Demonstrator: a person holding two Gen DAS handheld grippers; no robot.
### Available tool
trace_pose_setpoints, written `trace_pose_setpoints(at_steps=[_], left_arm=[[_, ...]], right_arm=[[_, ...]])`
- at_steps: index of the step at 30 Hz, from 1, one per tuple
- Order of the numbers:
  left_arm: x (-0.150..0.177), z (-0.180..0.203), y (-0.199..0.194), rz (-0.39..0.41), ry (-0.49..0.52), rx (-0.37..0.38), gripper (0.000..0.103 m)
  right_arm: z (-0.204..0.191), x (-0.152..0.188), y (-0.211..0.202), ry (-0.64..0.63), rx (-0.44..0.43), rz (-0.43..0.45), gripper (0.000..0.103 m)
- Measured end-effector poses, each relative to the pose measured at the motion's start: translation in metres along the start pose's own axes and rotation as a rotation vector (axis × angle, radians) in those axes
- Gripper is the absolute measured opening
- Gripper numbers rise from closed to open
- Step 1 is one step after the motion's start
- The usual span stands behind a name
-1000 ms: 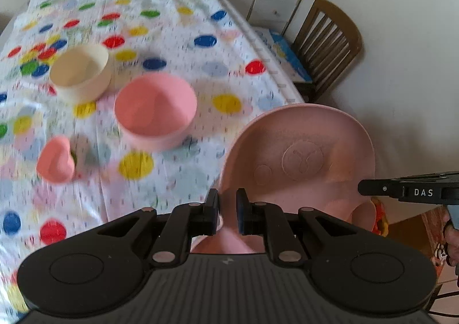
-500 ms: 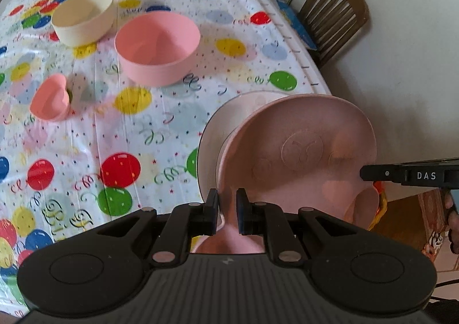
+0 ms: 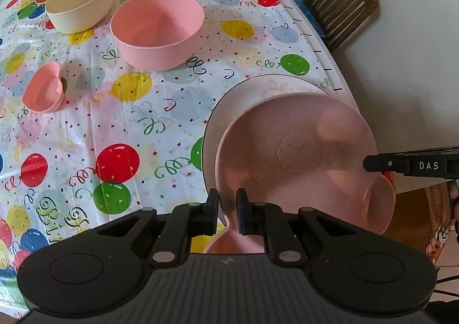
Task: Organize plates and bowls
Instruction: 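Carry the pink mouse-shaped plate with the left gripper over the white plate stack, then lower the pink plate onto the white plates and open the left gripper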
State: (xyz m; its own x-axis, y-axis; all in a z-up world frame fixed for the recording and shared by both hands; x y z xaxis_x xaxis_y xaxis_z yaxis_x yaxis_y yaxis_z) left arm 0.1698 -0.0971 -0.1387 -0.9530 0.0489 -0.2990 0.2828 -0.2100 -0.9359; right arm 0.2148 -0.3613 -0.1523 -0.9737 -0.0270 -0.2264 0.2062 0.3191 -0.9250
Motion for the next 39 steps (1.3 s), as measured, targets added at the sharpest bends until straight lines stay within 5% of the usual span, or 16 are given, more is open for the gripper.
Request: trace_pose_setpoints(at_steps=[22,39], left_arm=[[-0.01,-0.009,0.002,-0.005,0.008,-0.043,0.012],[-0.008,-0.015,-0.053,0.181,-0.049,-0.083,0.016]], right_arm=[[-0.009,-0.009,0.002,-0.041,0.022,0.02,0.02],[-0.079,-0.016,-0.041,-0.232,-0.082,0.187,0.043]])
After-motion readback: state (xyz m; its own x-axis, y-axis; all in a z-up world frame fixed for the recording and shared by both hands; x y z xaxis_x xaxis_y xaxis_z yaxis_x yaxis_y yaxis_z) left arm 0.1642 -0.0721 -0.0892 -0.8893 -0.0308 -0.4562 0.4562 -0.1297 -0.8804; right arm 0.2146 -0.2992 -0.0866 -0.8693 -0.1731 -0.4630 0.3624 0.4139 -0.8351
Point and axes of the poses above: each gripper's, at about its wrist camera, not at the fingertips, and y roughly the way its jaws point, z to its right, x to its underside, the point moved 1 cm from there along y, roughly the way its jaws point, and after that the axes turned 4 degrees about y, right-handed, at the moved point
